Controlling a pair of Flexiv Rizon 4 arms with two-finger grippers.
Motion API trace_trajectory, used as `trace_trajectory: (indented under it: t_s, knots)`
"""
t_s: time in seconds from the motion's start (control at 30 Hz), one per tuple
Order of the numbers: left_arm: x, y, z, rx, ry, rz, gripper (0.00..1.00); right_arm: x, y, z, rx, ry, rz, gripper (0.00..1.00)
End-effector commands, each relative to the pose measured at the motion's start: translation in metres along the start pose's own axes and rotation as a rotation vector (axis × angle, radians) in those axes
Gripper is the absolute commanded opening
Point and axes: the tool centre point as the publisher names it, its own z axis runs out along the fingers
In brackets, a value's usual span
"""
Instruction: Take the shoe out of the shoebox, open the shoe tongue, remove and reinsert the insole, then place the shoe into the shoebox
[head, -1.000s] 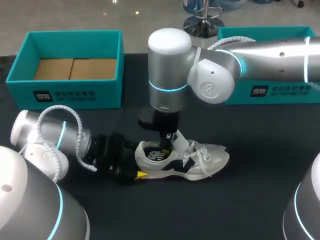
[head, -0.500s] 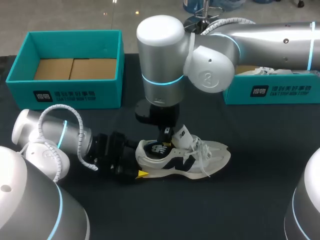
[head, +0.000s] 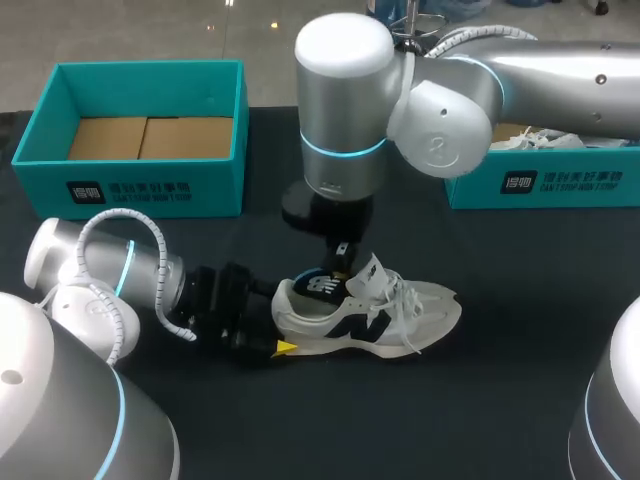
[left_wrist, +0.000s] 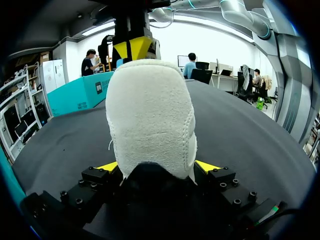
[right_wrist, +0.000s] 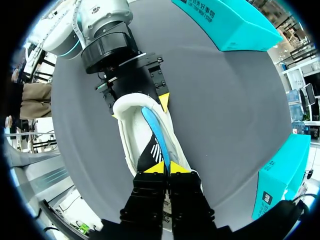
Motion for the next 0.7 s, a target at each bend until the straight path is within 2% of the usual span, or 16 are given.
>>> trace_trajectory:
  t_s: [0.03,0.3,0.53,0.7]
  knots:
    - [0.000,0.002,0.004,-0.004,0.000,0.000,0.00,-0.009,-0.004,-0.003,-0.023,0.027,-0.008,0.00]
    - [0.000,0.002,0.004,-0.004,0.000,0.000,0.00,-0.015,-0.007,-0.004,-0.077,0.051,0.054,0.00]
    - [0.000,0.002,0.004,-0.004,0.000,0.000,0.00,-0.018,0.027,-0.003,-0.133,0.083,-0.002,0.00]
    - [0.000,0.002,0.004,-0.004,0.000,0.000,0.00,-0.016,0.047,0.001,-0.141,0.107,-0.039,0.00]
